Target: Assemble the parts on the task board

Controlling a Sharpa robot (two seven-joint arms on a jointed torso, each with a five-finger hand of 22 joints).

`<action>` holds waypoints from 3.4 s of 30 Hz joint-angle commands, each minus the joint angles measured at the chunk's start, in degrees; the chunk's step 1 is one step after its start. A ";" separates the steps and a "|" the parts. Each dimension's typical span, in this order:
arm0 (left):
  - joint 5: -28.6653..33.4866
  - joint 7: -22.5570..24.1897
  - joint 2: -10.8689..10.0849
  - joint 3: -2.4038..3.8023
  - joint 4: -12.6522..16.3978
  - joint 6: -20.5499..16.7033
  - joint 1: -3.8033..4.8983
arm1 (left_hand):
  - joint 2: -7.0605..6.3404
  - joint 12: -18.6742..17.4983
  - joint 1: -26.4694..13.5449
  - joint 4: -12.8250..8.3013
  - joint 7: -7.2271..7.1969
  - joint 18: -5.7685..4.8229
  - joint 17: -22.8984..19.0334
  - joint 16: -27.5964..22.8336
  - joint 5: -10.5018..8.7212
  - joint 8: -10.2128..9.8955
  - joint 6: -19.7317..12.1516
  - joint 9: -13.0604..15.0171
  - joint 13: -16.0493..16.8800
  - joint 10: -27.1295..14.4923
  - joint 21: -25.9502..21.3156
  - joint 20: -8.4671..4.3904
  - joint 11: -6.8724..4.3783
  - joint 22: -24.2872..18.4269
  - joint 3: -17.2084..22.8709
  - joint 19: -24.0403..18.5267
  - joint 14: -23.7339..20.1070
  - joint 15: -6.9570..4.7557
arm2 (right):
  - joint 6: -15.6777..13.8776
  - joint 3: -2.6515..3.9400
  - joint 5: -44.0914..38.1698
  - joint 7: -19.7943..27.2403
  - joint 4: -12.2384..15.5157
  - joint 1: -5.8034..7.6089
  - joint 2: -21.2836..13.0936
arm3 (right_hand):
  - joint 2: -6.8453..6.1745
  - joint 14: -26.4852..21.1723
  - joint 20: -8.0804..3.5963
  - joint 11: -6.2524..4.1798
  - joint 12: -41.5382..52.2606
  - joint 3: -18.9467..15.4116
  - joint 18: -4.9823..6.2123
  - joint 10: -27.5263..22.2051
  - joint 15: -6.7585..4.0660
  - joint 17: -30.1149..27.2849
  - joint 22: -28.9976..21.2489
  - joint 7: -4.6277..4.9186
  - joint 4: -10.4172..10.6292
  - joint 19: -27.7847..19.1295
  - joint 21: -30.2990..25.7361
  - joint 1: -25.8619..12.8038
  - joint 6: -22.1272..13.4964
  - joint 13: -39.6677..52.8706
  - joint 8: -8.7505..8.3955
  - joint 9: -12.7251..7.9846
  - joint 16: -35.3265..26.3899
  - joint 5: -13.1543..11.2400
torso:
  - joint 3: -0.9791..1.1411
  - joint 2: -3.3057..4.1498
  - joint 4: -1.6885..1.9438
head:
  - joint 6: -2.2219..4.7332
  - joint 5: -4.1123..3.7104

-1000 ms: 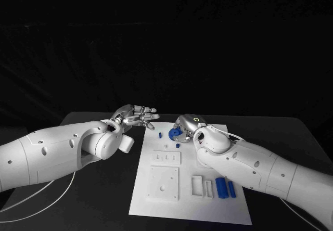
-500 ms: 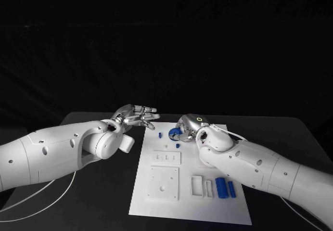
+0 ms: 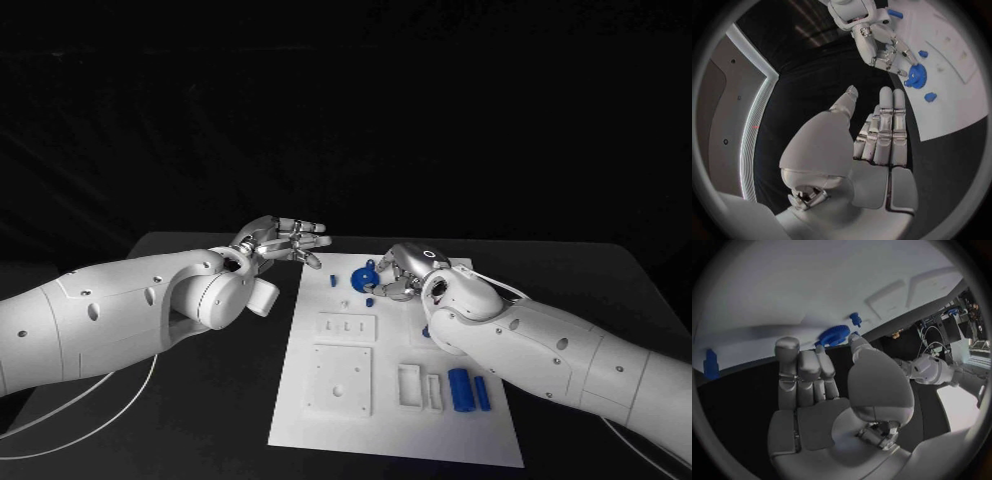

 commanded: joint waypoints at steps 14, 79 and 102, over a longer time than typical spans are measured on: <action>-0.12 0.39 -0.43 0.04 0.14 0.55 0.19 | 0.25 0.24 -0.34 -0.06 -0.09 0.78 -0.04 -0.26 0.20 -0.04 -0.48 -0.07 0.08 -0.41 0.11 0.21 0.11 -0.05 0.06 -0.33 0.36 0.08 | -4.99 0.31 2.45 0.99 3.62 -0.93 -3.41 | 0.59 0.09 0.08 0.12 0.13 1.72 0.30 0.17 -0.12 0.13 4.11 -0.08 -1.45 3.04 0.09 0.16 0.23 0.04 0.00 -0.13 -0.13 0.61 | 0.02 -0.02 -0.08 | 0.39 -0.20; -0.25 2.07 -1.18 0.02 -3.33 1.71 -0.19 | 0.69 0.24 -0.20 -0.78 -0.14 0.62 -0.22 -0.69 0.24 0.01 0.14 -0.03 0.08 -0.28 -0.48 0.27 0.09 -0.45 -0.21 -0.55 -0.01 0.14 | 4.04 8.96 21.62 21.46 -4.74 -5.34 -14.87 | 5.66 -0.01 0.65 0.74 0.03 -2.63 0.68 -0.54 0.41 1.05 4.23 0.86 -22.77 2.68 -1.63 8.42 -1.16 -0.02 0.00 -0.21 -0.32 -1.56 | 1.03 -1.14 -2.30 | 0.07 -0.45; -0.34 1.93 -0.97 0.02 -3.33 1.78 -0.19 | 0.76 0.23 -0.18 -0.92 -0.12 0.63 -0.19 -0.66 0.24 0.00 0.05 -0.04 0.08 -0.31 -0.40 0.25 0.10 -0.38 -0.27 -0.53 0.04 0.12 | 3.14 8.95 22.03 22.05 -6.63 -5.75 -12.32 | 6.20 0.02 0.65 0.69 0.32 -2.31 0.66 -0.37 0.39 1.23 4.29 0.76 -22.42 2.73 -1.40 7.82 -0.68 0.15 0.03 -0.20 -0.20 -2.47 | 1.03 -1.15 -2.27 | -0.38 -0.24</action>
